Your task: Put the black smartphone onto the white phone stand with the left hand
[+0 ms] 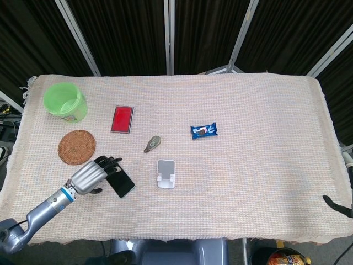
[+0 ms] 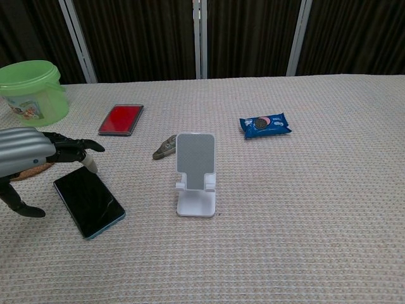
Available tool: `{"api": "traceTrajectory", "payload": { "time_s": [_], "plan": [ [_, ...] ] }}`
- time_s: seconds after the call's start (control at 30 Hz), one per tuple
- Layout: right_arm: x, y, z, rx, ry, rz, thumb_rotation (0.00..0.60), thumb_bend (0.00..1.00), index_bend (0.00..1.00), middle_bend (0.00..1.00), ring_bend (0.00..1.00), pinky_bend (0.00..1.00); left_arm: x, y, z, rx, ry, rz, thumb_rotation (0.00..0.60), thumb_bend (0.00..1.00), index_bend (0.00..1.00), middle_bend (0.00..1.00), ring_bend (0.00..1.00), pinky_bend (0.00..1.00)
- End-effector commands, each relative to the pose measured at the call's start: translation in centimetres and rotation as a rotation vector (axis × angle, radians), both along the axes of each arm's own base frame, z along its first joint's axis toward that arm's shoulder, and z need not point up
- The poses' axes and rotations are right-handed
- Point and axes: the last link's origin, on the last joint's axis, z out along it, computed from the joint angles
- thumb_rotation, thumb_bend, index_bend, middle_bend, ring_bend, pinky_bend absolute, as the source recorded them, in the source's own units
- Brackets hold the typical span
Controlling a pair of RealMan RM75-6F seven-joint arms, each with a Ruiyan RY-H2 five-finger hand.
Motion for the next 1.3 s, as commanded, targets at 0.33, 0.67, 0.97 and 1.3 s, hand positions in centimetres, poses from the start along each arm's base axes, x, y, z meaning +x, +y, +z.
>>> {"api": "traceTrajectory", "payload": {
  "time_s": [0.33, 0.67, 0.97, 1.3],
  "plan": [
    [-0.6, -0.3, 0.1, -0.007, 0.004, -0.029, 0.6, 0.0, 0.0, 0.0, 0.0, 0.0, 1.4, 1.4, -3.0, -0.027, 0.069, -0.042, 0.6, 0.0, 0.25, 0.06, 0.17, 0.2],
    [-0.7, -0.4, 0.2, -0.012, 0.004, -0.036, 0.6, 0.0, 0.0, 0.0, 0.0, 0.0, 1.8, 2.1, -4.5, -0.034, 0.107, -0.064, 0.6, 0.0, 0.26, 0.08, 0.18, 0.21],
    [-0.8, -0.5, 0.2, -0.01, 0.003, -0.039, 0.6, 0.0, 0.0, 0.0, 0.0, 0.0, 1.9, 2.3, -4.9, -0.038, 0.115, -0.058, 0.6, 0.0, 0.45, 0.29, 0.37, 0.34],
    [-0.7, -0.4, 0.3, -0.011, -0.002, -0.035, 0.6, 0.0, 0.0, 0.0, 0.0, 0.0, 3.0, 2.5, -3.5, 0.024, 0.062, -0.097, 0.6, 0.0, 0.61, 0.39, 0.45, 0.45]
  ]
}}
